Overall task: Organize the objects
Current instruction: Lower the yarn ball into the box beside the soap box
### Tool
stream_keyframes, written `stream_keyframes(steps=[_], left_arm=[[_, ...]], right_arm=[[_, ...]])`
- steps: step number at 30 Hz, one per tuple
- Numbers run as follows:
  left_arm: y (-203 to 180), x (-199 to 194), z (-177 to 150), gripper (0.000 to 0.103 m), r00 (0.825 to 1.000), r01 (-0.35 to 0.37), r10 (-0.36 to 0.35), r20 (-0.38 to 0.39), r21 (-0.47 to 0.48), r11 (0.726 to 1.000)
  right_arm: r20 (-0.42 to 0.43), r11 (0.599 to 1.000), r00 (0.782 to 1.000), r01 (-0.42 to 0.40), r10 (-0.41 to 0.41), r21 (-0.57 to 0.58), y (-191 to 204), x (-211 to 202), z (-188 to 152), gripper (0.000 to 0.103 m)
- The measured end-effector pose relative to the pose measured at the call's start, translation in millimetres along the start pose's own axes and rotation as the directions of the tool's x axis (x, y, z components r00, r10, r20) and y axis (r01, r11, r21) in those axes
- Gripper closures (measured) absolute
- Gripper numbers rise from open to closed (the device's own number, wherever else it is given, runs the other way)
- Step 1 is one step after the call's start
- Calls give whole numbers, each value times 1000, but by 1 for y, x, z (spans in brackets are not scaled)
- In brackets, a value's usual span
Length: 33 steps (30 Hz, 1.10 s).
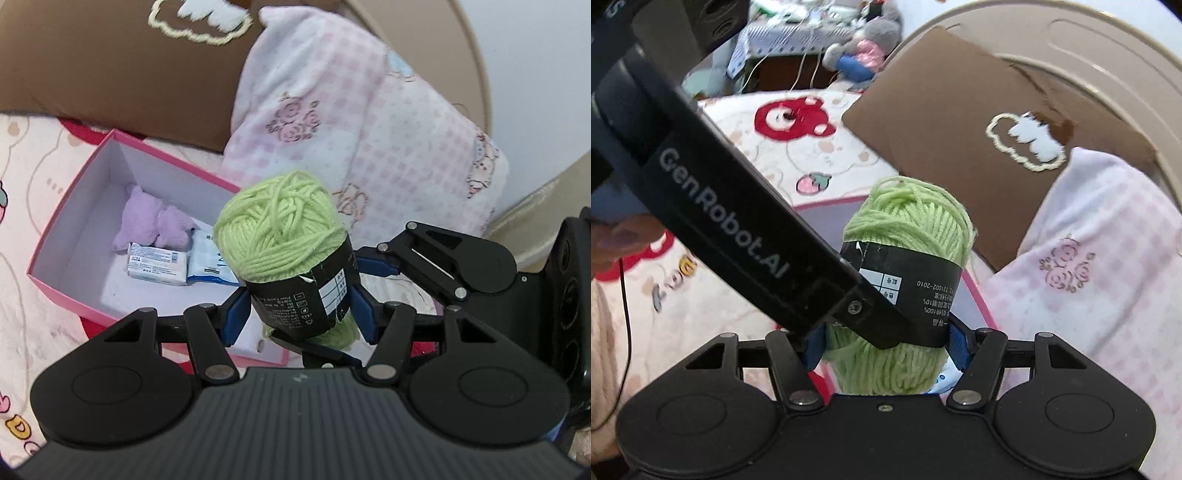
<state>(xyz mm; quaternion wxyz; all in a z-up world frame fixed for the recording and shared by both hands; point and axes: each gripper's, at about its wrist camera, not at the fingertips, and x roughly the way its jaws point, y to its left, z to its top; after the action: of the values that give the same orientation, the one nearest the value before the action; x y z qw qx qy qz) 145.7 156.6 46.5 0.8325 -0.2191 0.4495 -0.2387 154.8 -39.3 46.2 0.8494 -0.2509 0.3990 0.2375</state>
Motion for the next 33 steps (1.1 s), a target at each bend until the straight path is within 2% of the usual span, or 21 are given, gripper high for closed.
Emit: stream_keyframes(steps=[4, 9, 12, 17, 24, 27, 30, 32, 33], left_arm=[[20, 16, 1, 46, 1000, 5, -4, 12, -80, 997], [28, 37, -5, 47, 1000, 7, -7, -5, -60, 998], [38, 48, -17, 47, 1000, 7, -9, -24, -69, 998], [53, 65, -24, 47, 999, 18, -21, -47, -66, 998], [71, 86, -28, 46, 998, 1, -5, -56, -61, 998], [77, 96, -26, 46, 997, -10, 6, -83, -56, 998], [75, 99, -25, 48, 997, -45, 43, -69, -29, 999], [70, 97, -24, 46, 993, -115, 115, -16, 29, 993], [68, 96, -24, 46, 985, -175, 175, 10, 54, 983]], right_arm=[[-15, 997, 998, -66, 66, 47, -15, 22, -4, 35], [-55, 985, 988, -140, 146, 97, -30, 42, -13, 35], [-97, 975, 972, -205, 213, 90, -31, 55, -19, 35], [-139, 973, 964, -216, 225, 79, -28, 75, -24, 35], [-216, 976, 952, -210, 217, 55, -26, 109, -23, 36], [-236, 973, 944, -224, 231, 56, -27, 122, -25, 37], [-267, 970, 932, -233, 244, 73, -33, 136, -25, 38], [-288, 970, 926, -230, 244, 79, -36, 143, -24, 38], [-297, 970, 923, -232, 245, 79, -38, 146, -24, 39]])
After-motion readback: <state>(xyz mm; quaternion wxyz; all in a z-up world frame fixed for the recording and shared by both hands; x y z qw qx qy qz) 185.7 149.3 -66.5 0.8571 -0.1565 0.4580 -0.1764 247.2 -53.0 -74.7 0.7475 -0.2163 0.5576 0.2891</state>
